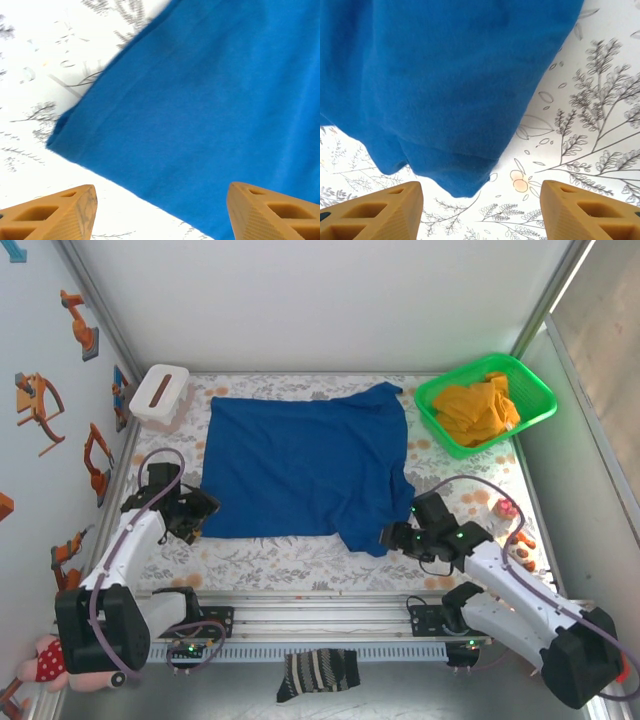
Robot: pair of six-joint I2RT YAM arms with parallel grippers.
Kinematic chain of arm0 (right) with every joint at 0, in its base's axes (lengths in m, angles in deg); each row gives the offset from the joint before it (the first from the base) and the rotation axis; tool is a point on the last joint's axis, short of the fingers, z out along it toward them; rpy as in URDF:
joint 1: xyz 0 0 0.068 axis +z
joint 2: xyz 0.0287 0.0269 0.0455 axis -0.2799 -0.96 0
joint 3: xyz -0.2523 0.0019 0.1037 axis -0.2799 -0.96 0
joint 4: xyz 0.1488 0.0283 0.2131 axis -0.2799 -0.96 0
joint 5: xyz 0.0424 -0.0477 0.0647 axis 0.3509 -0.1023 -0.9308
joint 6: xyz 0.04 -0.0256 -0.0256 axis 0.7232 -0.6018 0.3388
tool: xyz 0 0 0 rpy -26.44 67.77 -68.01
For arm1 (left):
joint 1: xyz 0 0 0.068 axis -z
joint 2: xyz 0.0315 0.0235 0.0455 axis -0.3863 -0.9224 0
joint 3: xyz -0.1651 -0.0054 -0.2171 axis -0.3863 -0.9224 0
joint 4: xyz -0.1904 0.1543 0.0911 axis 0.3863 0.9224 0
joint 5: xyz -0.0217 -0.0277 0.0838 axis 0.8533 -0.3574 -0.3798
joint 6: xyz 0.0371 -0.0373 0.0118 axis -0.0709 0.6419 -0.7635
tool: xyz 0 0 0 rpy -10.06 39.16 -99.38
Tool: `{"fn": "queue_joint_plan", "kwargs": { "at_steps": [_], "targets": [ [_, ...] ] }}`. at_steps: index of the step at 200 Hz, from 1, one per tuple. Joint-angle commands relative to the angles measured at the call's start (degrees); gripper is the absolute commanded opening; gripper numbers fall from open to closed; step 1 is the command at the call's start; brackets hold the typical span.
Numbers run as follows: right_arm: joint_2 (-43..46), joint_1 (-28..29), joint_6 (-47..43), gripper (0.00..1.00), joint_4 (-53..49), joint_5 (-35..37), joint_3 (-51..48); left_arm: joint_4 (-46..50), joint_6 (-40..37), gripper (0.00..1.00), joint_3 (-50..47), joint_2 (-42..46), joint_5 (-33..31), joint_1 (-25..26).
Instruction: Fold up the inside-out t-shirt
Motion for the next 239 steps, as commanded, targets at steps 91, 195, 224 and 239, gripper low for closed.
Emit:
{"fn": "queue_joint_plan", "kwargs": {
  "at_steps": [91, 195, 224, 239],
  "targets": [
    [-10.5, 8.3, 2.6, 0.62, 7.2, 6.0, 1.9, -2.7, 4.1, 0.60, -4.6, -3.9, -7.3, -0.5],
    [-14.2, 10.4, 2.3, 0.00, 8.9, 3.4, 2.3, -8.9, 2.7, 0.03, -5.9, -9.2, -7.5, -0.8],
    [-5.7, 10.4, 0.9, 0.00, -1.5, 6.9, 9.3, -6.5, 0.1, 0.00, -3.7, -6.1, -8.4, -0.9],
    [-2.0, 9.8, 0.2, 0.00, -7.2, 8.9, 13.9, -5.1, -1.2, 0.00, -2.2, -3.1, -8.8, -1.3]
  ]
}}
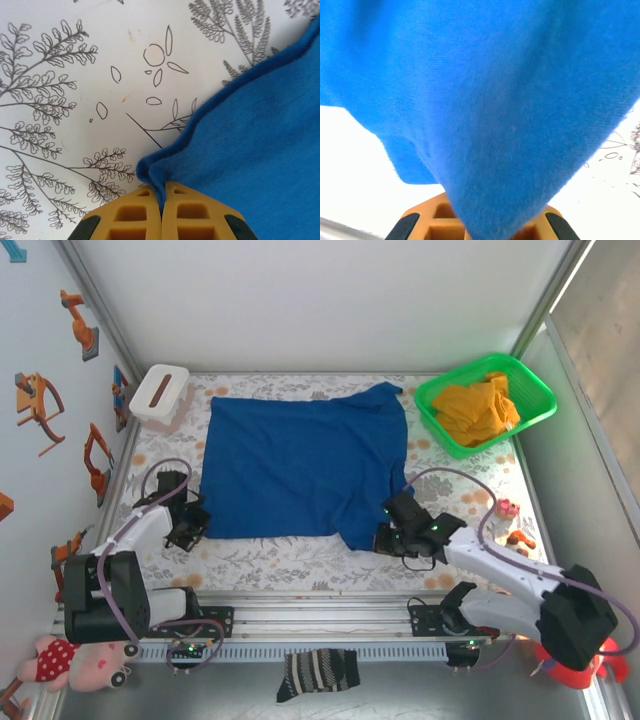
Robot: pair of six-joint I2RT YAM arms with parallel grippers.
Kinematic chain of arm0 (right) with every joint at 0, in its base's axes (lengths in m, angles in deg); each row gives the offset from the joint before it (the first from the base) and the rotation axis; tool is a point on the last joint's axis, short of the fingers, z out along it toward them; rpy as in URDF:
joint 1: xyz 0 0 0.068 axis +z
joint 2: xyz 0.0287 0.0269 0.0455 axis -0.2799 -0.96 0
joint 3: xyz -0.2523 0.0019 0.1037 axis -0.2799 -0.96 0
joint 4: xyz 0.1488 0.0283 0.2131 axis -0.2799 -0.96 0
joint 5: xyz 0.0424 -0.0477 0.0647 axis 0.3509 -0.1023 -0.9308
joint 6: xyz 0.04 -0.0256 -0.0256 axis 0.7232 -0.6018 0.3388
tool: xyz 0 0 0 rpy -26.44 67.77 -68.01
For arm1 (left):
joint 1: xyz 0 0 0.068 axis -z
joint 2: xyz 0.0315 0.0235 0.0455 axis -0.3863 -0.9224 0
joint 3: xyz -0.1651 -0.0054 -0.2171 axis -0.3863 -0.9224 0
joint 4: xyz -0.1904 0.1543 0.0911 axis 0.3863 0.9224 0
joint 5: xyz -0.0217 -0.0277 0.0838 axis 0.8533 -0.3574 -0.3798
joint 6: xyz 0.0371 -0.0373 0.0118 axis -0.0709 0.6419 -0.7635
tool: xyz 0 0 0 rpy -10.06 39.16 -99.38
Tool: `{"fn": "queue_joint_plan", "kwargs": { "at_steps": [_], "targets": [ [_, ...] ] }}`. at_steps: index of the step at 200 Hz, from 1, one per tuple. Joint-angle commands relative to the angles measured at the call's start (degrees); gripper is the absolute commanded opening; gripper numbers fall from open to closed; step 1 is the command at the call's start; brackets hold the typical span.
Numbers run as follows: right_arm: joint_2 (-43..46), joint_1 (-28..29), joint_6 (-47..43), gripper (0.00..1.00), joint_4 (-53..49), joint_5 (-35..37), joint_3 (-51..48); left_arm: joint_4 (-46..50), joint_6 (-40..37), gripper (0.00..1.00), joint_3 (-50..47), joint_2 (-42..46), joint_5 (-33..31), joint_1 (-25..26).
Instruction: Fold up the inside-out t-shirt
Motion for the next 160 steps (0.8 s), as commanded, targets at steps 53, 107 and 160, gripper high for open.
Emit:
{"fn": "queue_joint_plan", "kwargs": {
  "at_steps": [53, 107, 160],
  "targets": [
    [8.5, -5.3, -2.9, 0.00, -17.0, 4.5, 17.0, 7.6, -6.9, 0.00, 7.4, 11.7, -1.4, -2.0],
    [0.5, -11.0, -6.3, 0.18, -13.0, 2.6, 17.4, 7.2, -8.1, 0.00, 7.6, 11.5, 0.0, -2.1],
    [-0.3, -12.4, -9.2, 0.35, -11.1, 1.7, 13.6, 5.0, -8.7, 0.00, 6.5, 7.1, 0.2, -2.1]
  ]
}}
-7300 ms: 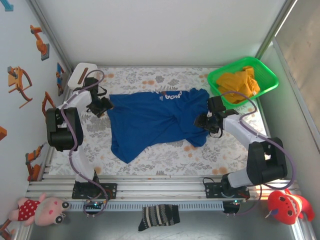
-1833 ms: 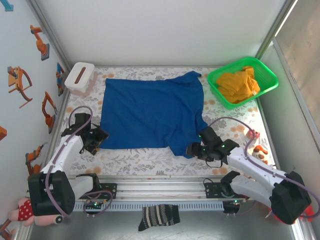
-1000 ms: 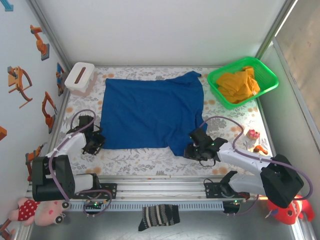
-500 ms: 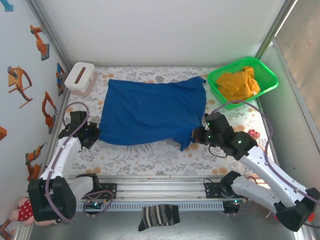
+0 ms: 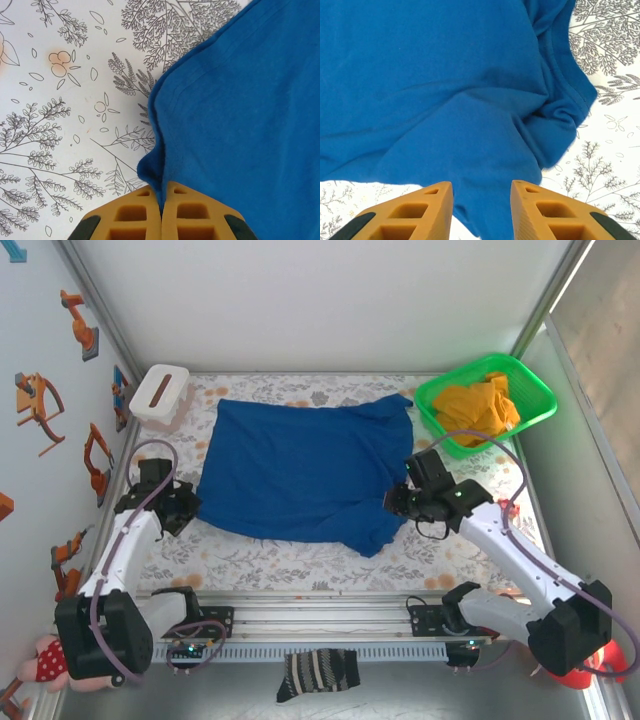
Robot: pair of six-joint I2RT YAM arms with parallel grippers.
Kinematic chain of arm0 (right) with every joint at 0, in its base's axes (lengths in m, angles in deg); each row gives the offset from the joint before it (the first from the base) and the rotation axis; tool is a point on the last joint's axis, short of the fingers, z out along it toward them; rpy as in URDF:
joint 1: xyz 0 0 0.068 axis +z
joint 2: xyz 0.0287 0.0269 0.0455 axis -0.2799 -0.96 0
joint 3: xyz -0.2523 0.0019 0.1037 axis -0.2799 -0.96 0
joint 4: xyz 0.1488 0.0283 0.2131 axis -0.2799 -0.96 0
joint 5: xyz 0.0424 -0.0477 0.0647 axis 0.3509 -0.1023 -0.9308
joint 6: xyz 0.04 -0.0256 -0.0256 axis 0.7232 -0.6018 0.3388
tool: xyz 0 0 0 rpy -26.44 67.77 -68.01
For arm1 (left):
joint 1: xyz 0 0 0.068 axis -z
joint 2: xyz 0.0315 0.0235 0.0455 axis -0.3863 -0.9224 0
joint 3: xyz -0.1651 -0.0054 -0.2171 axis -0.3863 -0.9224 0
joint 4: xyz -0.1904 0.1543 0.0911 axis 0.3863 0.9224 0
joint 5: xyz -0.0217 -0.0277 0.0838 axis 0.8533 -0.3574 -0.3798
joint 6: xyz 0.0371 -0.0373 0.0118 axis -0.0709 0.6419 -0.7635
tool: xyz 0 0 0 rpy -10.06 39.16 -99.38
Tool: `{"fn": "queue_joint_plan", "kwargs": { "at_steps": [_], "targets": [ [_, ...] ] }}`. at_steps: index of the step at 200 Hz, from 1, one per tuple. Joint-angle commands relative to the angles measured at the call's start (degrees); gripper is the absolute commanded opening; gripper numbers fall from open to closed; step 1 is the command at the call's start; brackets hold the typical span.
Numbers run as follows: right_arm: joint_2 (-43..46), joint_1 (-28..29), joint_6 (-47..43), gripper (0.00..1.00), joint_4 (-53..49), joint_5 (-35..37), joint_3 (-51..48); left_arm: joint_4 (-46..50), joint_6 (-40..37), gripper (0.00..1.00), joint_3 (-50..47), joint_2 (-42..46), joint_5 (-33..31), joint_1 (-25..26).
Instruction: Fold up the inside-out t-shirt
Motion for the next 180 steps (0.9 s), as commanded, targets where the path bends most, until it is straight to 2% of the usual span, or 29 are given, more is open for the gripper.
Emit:
{"fn": "queue_joint_plan", "kwargs": {
  "at_steps": [1, 27, 50, 66, 102, 119, 142, 180],
  "targets": [
    [2.9, -0.3, -1.4, 0.35, -0.6, -0.4, -2.8, -0.3, -1.6, 0.00, -0.7, -1.2, 0.5, -0.4],
    [8.8, -0.1, 1.7, 0.33, -2.7, -0.7, -8.8, -0.9, -1.5, 0.00, -0.4, -1.6, 0.5, -0.5],
    [14.0, 0.0, 5.4, 0.24, -2.9, -3.2, -15.5, -1.2, -1.6, 0.00, 0.3, -2.1, 0.5, -0.5],
    [16.9, 0.2, 7.2, 0.22, -3.1, -4.4, -19.4, -1.3, -1.7, 0.00, 0.6, -2.5, 0.6, -0.6],
    [18.3, 0.6, 8.5, 0.13, -1.9, -5.9, -22.7, -1.6, -1.4, 0.00, 0.7, -2.4, 0.8, -0.6],
    [15.0, 0.6, 8.4, 0.12, 1.8, -6.6, -22.7, -1.9, -1.2, 0.00, 0.7, -2.4, 0.7, -0.5],
    [6.5, 0.7, 8.5, 0.11, 10.6, -7.9, -20.8, -2.1, -1.2, 0.00, 0.5, -2.6, 0.5, -0.5],
    [-16.2, 1.0, 5.0, 0.11, 22.3, -8.0, -6.0, -2.7, -0.8, 0.00, -0.1, -3.2, 0.6, -0.5]
  ]
}}
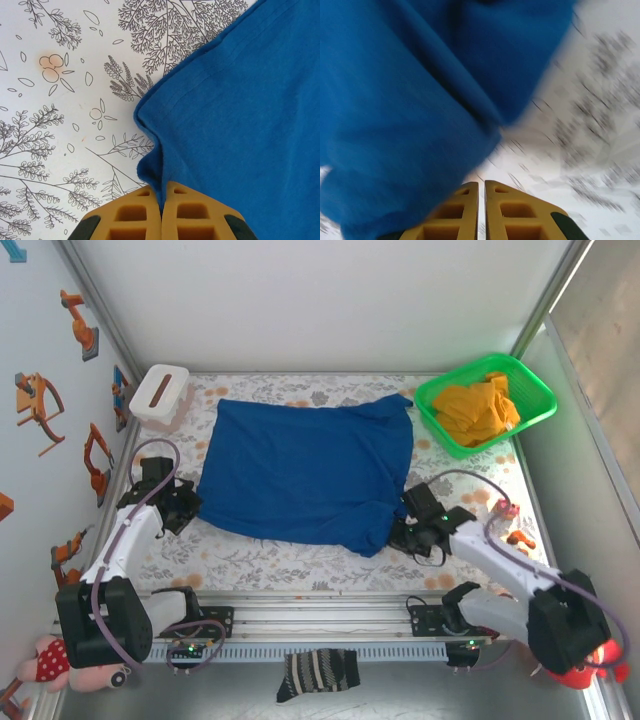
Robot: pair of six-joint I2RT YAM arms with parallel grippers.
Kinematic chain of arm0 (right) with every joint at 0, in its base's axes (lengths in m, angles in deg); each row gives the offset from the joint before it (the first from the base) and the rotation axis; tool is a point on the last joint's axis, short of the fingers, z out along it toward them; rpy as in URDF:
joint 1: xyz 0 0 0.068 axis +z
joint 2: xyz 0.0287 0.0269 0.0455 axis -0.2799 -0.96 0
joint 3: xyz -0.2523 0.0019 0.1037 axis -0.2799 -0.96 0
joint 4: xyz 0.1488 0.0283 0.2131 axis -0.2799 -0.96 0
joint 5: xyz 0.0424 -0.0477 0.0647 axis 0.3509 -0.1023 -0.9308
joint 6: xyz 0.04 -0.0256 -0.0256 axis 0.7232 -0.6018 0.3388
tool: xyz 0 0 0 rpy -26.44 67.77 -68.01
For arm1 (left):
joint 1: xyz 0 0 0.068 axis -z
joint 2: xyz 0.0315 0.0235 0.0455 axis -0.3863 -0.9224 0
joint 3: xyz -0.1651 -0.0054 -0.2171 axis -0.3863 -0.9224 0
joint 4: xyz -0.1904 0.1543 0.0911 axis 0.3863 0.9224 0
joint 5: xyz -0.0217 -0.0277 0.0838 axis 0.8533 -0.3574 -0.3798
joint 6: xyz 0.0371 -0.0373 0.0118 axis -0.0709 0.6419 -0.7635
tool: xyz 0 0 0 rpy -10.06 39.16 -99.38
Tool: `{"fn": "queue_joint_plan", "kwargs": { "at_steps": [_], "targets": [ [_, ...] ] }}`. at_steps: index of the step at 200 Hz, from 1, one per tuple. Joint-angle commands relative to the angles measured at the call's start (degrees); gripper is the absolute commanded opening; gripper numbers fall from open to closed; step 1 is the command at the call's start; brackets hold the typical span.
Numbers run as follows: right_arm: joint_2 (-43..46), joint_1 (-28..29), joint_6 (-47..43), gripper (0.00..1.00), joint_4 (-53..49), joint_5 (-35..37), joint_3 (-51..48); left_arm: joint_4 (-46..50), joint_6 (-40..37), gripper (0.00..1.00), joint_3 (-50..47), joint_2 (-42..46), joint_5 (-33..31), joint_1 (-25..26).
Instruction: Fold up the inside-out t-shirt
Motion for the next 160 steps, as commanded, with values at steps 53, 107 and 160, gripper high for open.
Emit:
{"fn": "queue_joint_plan", "kwargs": {
  "at_steps": [53, 107, 160],
  "targets": [
    [-31.6, 2.1, -5.1, 0.17, 14.5, -4.8, 27.0, -0.2, -0.4, 0.00, -0.9, 0.7, -0.1, -0.4],
    [-8.9, 2.5, -5.9, 0.28, 6.1, 1.1, 15.5, -0.5, -0.6, 0.00, 0.0, 0.1, 1.1, -0.6],
    [-1.1, 3.5, -6.7, 0.38, 0.2, 3.1, 6.4, -0.5, -1.3, 0.00, 0.6, -0.2, 1.6, -1.3]
  ]
}}
